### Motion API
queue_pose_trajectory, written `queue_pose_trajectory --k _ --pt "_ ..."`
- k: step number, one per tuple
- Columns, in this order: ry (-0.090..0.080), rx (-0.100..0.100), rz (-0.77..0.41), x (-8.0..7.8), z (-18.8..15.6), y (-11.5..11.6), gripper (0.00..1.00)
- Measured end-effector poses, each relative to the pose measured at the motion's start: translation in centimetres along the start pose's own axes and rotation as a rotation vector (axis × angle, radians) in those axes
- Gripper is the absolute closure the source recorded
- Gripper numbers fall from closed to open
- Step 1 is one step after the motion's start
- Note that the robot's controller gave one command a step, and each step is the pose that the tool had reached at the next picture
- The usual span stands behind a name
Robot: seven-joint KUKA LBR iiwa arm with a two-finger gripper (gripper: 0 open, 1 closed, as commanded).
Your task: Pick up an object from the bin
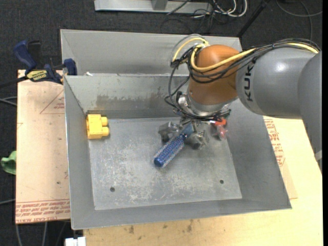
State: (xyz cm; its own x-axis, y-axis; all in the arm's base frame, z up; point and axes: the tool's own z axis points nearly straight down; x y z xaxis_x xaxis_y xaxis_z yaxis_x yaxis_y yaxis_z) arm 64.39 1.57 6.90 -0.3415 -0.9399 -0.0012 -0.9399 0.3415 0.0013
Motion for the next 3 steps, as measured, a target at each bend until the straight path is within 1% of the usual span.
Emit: queue_pose_trajectory --k 1,2,3 --pt "-0.001 -0.001 0.001 0.0 0.0 0.0 1.0" --pt "-0.004 0.01 -0.024 1.9 -12.6 0.5 1.0" --pt "-0.003 0.007 -0.03 1.6 -16.7 1.2 1.0"
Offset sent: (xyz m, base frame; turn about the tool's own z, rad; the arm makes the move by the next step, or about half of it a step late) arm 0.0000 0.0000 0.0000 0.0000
